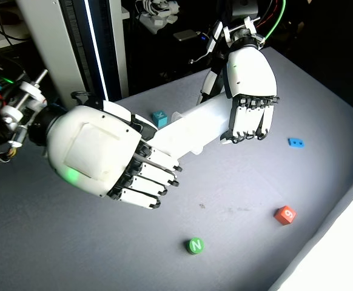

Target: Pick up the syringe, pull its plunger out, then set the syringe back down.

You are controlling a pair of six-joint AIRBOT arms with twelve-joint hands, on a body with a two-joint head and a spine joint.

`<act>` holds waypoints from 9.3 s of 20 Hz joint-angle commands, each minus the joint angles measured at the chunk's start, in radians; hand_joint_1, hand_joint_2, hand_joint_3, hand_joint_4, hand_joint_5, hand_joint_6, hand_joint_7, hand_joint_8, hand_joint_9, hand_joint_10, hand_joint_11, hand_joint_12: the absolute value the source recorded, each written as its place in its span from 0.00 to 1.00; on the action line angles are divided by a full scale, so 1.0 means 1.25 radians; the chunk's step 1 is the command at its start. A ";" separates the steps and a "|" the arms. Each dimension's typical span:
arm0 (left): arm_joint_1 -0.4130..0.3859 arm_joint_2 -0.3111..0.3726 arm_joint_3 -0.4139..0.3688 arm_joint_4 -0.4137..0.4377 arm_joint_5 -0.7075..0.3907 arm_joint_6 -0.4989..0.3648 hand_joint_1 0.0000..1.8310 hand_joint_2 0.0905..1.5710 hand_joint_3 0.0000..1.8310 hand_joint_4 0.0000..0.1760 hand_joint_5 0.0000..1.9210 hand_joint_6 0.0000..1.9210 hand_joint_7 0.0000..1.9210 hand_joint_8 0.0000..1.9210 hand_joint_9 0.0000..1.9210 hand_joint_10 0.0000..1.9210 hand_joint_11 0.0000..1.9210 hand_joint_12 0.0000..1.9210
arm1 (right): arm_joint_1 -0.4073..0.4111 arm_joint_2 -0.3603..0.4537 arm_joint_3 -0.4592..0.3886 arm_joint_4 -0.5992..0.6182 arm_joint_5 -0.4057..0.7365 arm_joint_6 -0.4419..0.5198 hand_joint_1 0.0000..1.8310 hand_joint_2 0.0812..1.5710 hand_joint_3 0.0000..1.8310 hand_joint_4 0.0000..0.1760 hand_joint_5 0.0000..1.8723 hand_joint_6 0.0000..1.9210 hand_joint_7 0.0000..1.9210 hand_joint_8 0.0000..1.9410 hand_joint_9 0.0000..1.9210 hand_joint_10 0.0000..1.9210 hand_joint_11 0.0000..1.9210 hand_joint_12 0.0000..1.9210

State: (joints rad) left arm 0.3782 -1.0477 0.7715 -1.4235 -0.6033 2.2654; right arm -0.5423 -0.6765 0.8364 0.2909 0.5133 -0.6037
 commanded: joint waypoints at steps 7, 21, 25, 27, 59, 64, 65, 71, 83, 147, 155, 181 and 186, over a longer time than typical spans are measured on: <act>-0.008 0.008 0.004 0.047 -0.059 0.033 0.74 0.73 0.00 0.00 0.45 0.64 0.46 0.56 0.40 0.71 0.25 0.72 | -0.023 0.044 0.009 0.003 0.104 -0.006 0.61 0.82 0.00 0.00 0.36 0.72 0.34 0.85 0.23 0.84 0.17 0.94; -0.008 0.009 0.005 0.047 -0.059 0.035 0.74 0.72 0.00 0.00 0.46 0.62 0.46 0.57 0.40 0.70 0.24 0.71 | -0.059 0.078 0.009 0.003 0.124 -0.006 0.61 0.82 0.00 0.01 0.36 0.74 0.33 0.82 0.24 0.81 0.17 0.88; -0.009 0.010 0.004 0.047 -0.059 0.035 0.74 0.72 0.00 0.00 0.46 0.62 0.47 0.54 0.41 0.70 0.26 0.70 | -0.069 0.086 0.010 -0.001 0.125 -0.004 0.61 0.81 0.00 0.00 0.39 0.72 0.34 0.81 0.24 0.82 0.17 0.92; -0.009 0.010 0.004 0.047 -0.059 0.035 0.74 0.73 0.00 0.00 0.46 0.62 0.46 0.57 0.39 0.72 0.23 0.72 | -0.073 0.089 0.010 -0.005 0.125 -0.004 0.61 0.80 0.00 0.04 0.38 0.72 0.34 0.80 0.25 0.78 0.18 0.88; -0.012 0.010 -0.001 0.046 -0.059 0.038 0.74 0.73 0.00 0.00 0.46 0.63 0.45 0.59 0.39 0.72 0.24 0.71 | -0.092 0.090 0.014 -0.027 0.138 0.014 0.15 0.57 0.00 0.00 0.00 0.00 0.00 0.00 0.00 0.00 0.00 0.03; -0.012 0.010 0.001 0.046 -0.059 0.038 0.74 0.73 0.00 0.00 0.47 0.60 0.45 0.59 0.39 0.71 0.24 0.72 | -0.092 0.089 0.014 -0.044 0.148 0.013 0.19 0.52 0.00 0.00 0.00 0.00 0.00 0.00 0.00 0.00 0.00 0.00; -0.012 0.010 0.001 0.046 -0.059 0.038 0.74 0.73 0.00 0.00 0.47 0.60 0.45 0.59 0.39 0.71 0.24 0.72 | -0.092 0.088 0.014 -0.047 0.151 0.011 0.14 0.52 0.00 0.00 0.00 0.00 0.00 0.00 0.00 0.00 0.00 0.00; 0.003 0.010 0.006 0.047 -0.059 0.026 0.74 0.73 0.00 0.00 0.46 0.61 0.46 0.58 0.39 0.72 0.24 0.74 | -0.094 0.084 0.014 -0.068 0.154 -0.007 0.17 0.50 0.00 0.00 0.00 0.00 0.00 0.00 0.00 0.00 0.00 0.00; 0.108 -0.004 0.028 0.142 -0.072 -0.128 0.74 0.73 0.00 0.00 0.48 0.56 0.45 0.63 0.38 0.73 0.22 0.75 | -0.096 0.082 0.011 -0.080 0.160 -0.007 0.17 0.50 0.00 0.00 0.00 0.00 0.00 0.00 0.00 0.00 0.01 0.01; 0.148 -0.045 0.045 0.204 -0.041 -0.220 0.34 0.62 0.00 0.00 0.17 0.00 0.23 0.00 0.26 0.00 0.13 0.29 | -0.080 0.086 0.008 -0.004 0.028 0.046 0.20 0.57 0.00 0.00 0.00 0.00 0.00 0.00 0.00 0.00 0.01 0.00; 0.049 0.022 0.002 0.147 0.028 -0.116 0.27 0.57 0.00 0.00 0.09 0.00 0.14 0.00 0.16 0.00 0.06 0.25 | -0.044 0.092 -0.024 -0.239 0.115 0.169 0.15 0.58 0.01 0.00 0.00 0.00 0.00 0.00 0.00 0.00 0.01 0.01; -0.114 0.079 -0.031 0.005 0.115 0.049 0.68 0.77 0.00 0.00 0.75 1.00 0.78 1.00 0.78 1.00 0.77 1.00 | 0.113 0.150 0.020 -0.306 -0.163 0.269 0.56 0.90 0.00 1.00 0.85 1.00 0.91 1.00 0.96 1.00 1.00 1.00; -0.118 0.082 -0.034 0.005 0.115 0.055 0.67 0.78 0.00 0.00 0.75 1.00 0.78 1.00 0.78 1.00 0.75 1.00 | 0.129 0.148 0.005 -0.306 -0.166 0.233 0.57 0.89 0.00 1.00 0.84 1.00 0.89 1.00 0.94 1.00 1.00 1.00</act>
State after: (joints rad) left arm 0.2470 -0.9493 0.7322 -1.4570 -0.4431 2.3302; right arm -0.3904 -0.4961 0.8421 -0.1047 0.2047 -0.3157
